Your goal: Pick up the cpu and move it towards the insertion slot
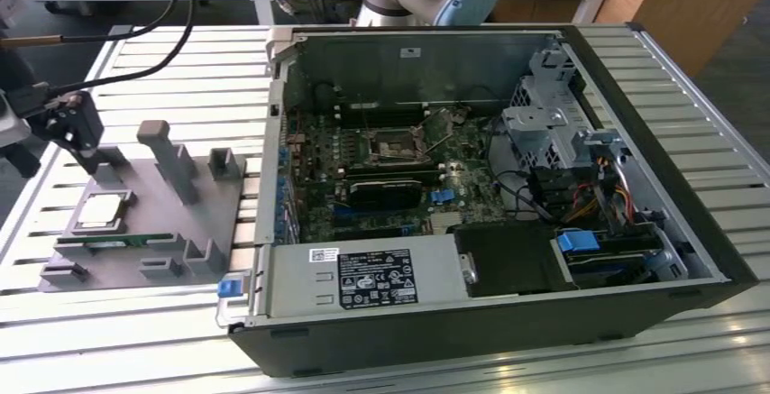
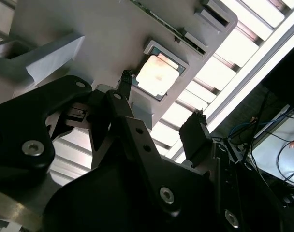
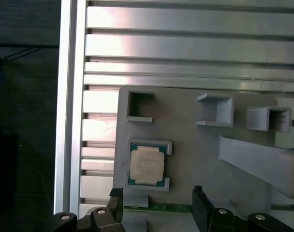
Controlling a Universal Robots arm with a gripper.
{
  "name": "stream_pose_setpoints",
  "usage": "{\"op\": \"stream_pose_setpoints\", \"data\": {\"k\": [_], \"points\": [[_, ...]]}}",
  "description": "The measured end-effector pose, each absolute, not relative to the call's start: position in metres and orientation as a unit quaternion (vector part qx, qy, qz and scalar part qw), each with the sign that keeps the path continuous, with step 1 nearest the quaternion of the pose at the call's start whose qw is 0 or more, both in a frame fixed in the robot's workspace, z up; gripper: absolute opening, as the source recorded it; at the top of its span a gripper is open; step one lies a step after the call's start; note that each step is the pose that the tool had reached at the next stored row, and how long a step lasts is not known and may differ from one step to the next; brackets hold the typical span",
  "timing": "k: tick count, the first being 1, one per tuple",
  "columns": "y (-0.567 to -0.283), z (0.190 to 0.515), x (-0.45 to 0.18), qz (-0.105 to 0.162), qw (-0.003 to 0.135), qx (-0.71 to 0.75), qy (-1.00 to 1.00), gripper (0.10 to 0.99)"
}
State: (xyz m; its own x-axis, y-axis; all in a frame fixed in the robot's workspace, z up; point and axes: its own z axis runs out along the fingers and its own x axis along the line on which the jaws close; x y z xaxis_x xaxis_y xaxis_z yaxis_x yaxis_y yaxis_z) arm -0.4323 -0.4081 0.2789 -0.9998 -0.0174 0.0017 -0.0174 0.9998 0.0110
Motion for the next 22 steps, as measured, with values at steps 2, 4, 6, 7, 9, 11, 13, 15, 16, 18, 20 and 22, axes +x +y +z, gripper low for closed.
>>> {"op": "stream_pose_setpoints", "data": {"k": [2, 4, 6, 7, 9, 11, 13, 15, 16, 18, 20, 22], "points": [[-0.408, 0.277, -0.432, -0.005, 0.001, 0.009, -1.0, 0.675], [-0.408, 0.276, -0.432, -0.005, 0.001, 0.009, -1.0, 0.675], [-0.408, 0.274, -0.432, -0.006, 0.001, 0.009, -1.0, 0.675], [-0.408, 0.274, -0.432, -0.006, 0.001, 0.009, -1.0, 0.675], [-0.408, 0.273, -0.432, -0.006, 0.001, 0.009, -1.0, 0.675], [-0.408, 0.271, -0.432, -0.005, 0.001, 0.009, -1.0, 0.675], [-0.408, 0.269, -0.432, -0.005, 0.001, 0.009, -1.0, 0.675], [-0.408, 0.267, -0.432, -0.005, 0.001, 0.009, -1.0, 0.675], [-0.408, 0.266, -0.432, -0.005, 0.001, 0.009, -1.0, 0.675], [-0.408, 0.264, -0.432, -0.005, 0.001, 0.009, -1.0, 0.675], [-0.408, 0.263, -0.432, -0.005, 0.001, 0.009, -1.0, 0.675], [-0.408, 0.262, -0.432, -0.005, 0.001, 0.009, -1.0, 0.675]]}}
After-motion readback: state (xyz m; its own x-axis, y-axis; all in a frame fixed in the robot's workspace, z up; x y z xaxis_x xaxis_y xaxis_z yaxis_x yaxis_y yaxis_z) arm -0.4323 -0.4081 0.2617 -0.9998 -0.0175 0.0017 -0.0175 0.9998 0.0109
